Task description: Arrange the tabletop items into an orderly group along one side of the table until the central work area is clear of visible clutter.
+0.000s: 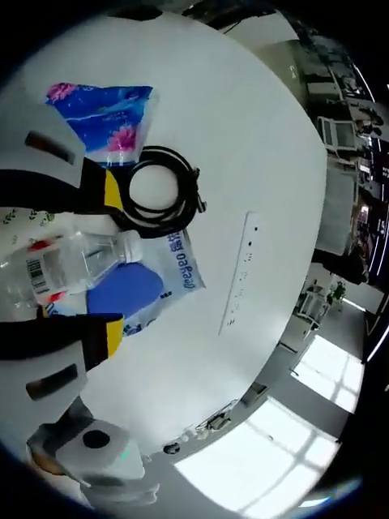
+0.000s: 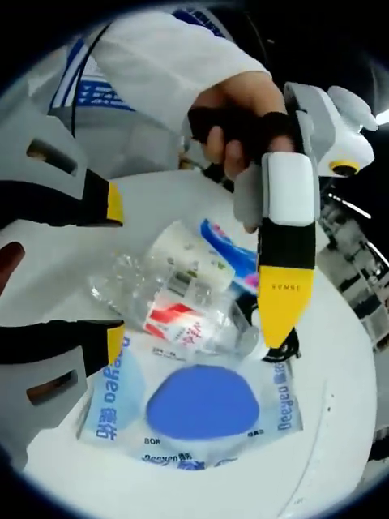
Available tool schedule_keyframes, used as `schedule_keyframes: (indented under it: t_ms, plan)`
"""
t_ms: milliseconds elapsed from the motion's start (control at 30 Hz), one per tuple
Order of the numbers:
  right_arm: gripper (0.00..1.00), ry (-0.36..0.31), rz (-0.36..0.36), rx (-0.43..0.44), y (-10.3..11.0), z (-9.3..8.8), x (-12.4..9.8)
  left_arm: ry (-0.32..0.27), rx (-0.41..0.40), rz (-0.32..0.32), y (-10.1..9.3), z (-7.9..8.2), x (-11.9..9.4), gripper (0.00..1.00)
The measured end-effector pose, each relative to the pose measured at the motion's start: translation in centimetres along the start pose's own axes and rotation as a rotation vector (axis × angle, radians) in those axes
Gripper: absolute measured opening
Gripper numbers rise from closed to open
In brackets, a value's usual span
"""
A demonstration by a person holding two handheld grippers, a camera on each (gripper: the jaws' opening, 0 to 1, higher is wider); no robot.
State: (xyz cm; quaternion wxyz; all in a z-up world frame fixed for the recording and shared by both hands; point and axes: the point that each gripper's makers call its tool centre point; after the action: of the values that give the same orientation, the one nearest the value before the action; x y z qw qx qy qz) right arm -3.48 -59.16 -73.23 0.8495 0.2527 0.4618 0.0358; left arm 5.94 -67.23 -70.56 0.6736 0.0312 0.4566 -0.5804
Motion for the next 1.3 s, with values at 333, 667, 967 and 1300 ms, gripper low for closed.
schedule_keyframes:
  t_ms: [333,667,967,1300]
  plan:
    - [0.4,-0.004,0.023,0.014,-0.4,0.0,0.0,0.095,-0.038,0.027,0.8,-0.7,3.2,0.37]
    - [0.38,-0.012,0.027,0.039,-1.4,0.0,-0.3,0.127,-0.003,0.107,2.5,-1.7,5.2,0.24]
    - [0.38,-0.026,0.025,0.061,-1.8,-0.1,-0.8,0.133,0.072,0.122,1.4,-1.5,4.6,0.2]
    - [0.38,-0.055,0.004,0.116,-2.5,-1.2,-2.2,0.039,0.133,0.024,-2.3,0.1,2.3,0.19]
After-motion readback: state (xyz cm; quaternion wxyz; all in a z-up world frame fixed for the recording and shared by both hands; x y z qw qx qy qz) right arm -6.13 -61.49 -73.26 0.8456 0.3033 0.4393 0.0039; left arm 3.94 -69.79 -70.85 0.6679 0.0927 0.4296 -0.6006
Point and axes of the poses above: the point that each gripper's makers call its tool centre point, and the gripper's own axes: x roughly forward along the fingers, y roughly to its left, z roughly out of its top, and after that the axes turned 12 degrees about -z, right-handed
